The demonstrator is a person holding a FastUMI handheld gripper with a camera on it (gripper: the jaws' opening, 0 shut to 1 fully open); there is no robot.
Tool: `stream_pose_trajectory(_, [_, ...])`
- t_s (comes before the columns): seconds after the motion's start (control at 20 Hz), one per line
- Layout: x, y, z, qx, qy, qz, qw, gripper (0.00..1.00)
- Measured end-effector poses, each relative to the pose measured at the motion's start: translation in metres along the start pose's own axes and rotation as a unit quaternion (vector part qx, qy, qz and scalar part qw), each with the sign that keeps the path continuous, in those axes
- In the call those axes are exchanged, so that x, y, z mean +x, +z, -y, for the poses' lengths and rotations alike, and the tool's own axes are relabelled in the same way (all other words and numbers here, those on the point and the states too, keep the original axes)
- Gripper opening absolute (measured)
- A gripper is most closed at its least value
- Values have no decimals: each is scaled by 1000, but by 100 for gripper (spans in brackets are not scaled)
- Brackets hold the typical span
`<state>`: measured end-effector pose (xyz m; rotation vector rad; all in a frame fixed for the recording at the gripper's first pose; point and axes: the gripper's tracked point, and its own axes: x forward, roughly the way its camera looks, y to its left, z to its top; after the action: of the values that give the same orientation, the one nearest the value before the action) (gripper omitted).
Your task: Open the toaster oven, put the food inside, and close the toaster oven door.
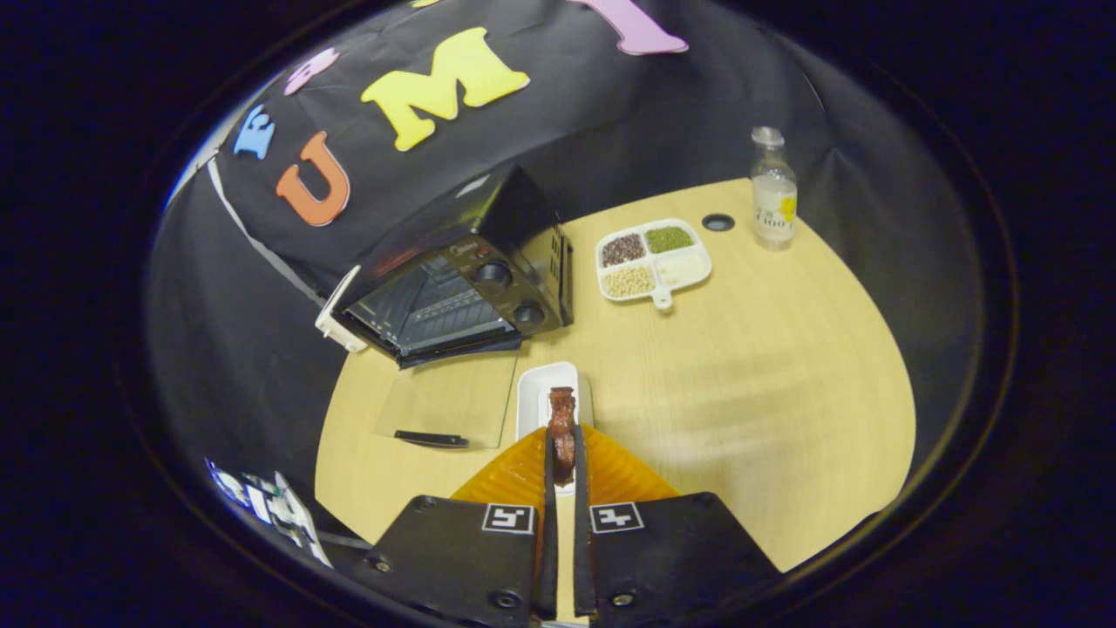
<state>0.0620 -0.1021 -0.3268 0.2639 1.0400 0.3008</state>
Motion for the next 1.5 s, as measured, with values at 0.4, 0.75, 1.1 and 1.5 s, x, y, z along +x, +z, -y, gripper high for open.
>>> stream_pose_trajectory(0.4, [-53,15,-84,-97,-12,82,992,10])
stream_pose_trajectory(0.75, [-56,12,-150,-126,-5,165,978,10])
stream_pose_trajectory(1.1, [-14,26,-191,-176,-37,232,956,10])
stream_pose_trajectory(1.5, [70,35,-203,-130,-30,219,967,10])
